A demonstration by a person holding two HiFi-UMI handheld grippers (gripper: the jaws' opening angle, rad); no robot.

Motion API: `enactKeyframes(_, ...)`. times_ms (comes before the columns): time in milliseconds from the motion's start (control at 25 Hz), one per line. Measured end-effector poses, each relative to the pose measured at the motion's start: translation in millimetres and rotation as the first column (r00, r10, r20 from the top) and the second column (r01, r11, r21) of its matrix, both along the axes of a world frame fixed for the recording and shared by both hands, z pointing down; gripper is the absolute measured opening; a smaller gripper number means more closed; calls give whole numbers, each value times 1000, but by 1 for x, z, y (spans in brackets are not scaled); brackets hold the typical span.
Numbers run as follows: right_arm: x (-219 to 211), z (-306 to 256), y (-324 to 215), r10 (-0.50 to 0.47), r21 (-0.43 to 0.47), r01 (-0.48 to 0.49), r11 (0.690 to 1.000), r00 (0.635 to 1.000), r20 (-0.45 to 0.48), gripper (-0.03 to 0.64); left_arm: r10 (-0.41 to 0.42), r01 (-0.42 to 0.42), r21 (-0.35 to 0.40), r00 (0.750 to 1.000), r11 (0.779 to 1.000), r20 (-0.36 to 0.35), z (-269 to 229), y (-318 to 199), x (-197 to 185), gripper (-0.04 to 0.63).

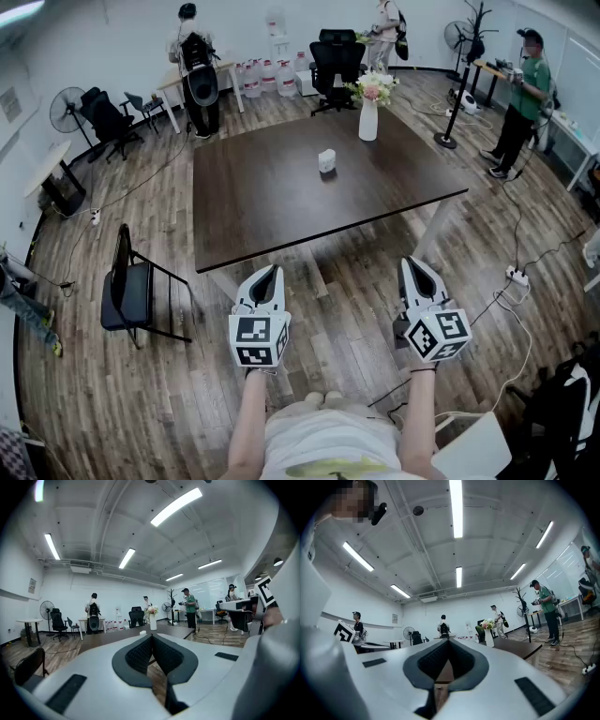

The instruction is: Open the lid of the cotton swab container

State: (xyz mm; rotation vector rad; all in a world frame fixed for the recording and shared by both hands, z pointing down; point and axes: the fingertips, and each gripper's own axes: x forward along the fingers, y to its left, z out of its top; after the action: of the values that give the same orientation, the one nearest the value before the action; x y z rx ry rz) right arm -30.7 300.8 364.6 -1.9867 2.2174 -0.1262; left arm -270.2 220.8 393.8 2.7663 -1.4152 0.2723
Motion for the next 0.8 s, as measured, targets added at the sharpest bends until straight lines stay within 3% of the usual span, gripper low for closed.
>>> enactKeyframes(440,24,2,-10,-13,28,11,1000,998,59,21,-12,12,-25,1000,1000,-8,8,-9,18,24)
enactKeyframes(800,28,15,-32,-23,-11,23,1000,999,22,21,-28,28,-41,1000,999,-5,15,-21,31,25)
